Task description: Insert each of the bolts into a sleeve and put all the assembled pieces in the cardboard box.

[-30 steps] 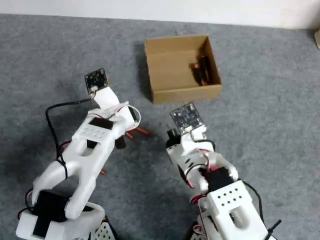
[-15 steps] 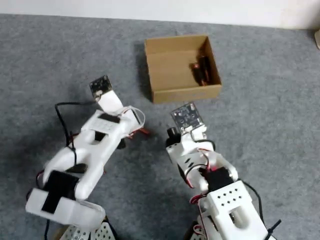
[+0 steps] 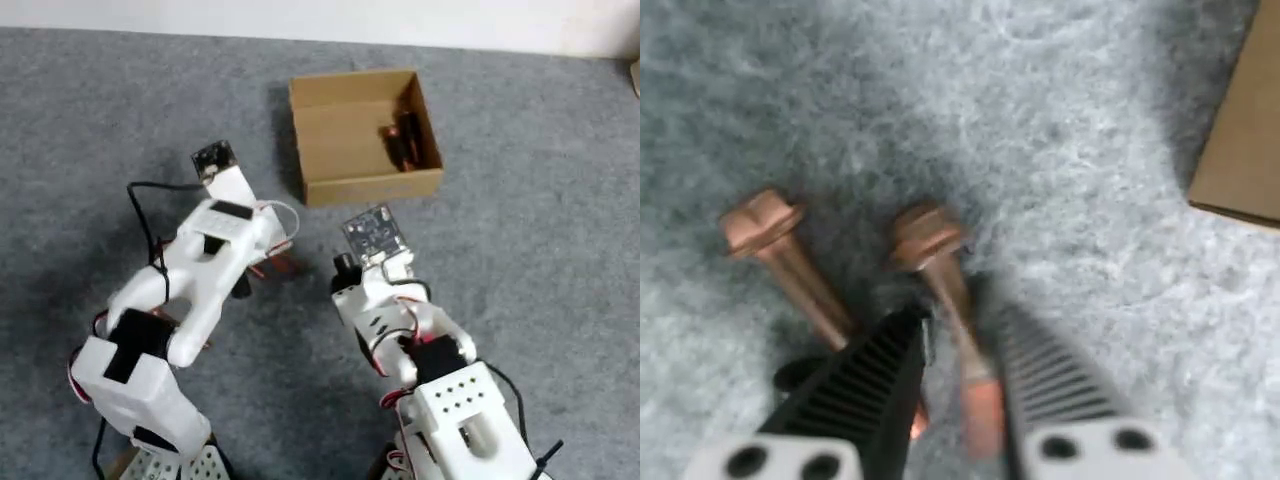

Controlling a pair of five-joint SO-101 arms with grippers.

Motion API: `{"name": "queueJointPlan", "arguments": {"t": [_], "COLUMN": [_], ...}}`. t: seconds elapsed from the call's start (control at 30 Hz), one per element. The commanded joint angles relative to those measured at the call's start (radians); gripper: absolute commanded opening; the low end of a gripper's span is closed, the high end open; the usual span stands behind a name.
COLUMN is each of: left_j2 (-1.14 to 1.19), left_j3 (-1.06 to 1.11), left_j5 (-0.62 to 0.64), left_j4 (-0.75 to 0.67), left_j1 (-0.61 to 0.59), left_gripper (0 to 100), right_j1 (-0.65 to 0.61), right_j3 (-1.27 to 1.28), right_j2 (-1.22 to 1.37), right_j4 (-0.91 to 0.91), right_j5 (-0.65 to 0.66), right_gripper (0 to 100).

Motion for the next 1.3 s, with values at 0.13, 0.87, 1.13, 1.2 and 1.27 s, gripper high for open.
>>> {"name": "queueJointPlan", "arguments": {"t": [0.13,0.87,1.13,1.2,1.27], "left_j2": [-0.065,-1.669,-2.008,-1.979,-1.979], "left_j3": [-0.016,0.934,1.075,1.052,1.02], "left_j5": [-0.083,-0.44,-0.382,-0.296,-0.233], "left_j4": [0.071,-0.287,-0.33,-0.347,-0.348], "left_j1": [0.079,0.091,0.099,0.099,0.105], "left_gripper": [0,0,0,0,0], "right_j1": [0.012,-0.071,-0.199,-0.226,-0.228], "right_j3": [-0.004,0.377,0.447,0.449,0.449], "right_j2": [-0.018,-0.728,-0.728,-0.728,-0.728], "right_j4": [-0.033,-0.13,-0.153,-0.153,-0.153], "right_j5": [0.012,0.109,0.11,0.11,0.11], "right_gripper": [0.5,0.5,0.5,0.5,0.5]}}
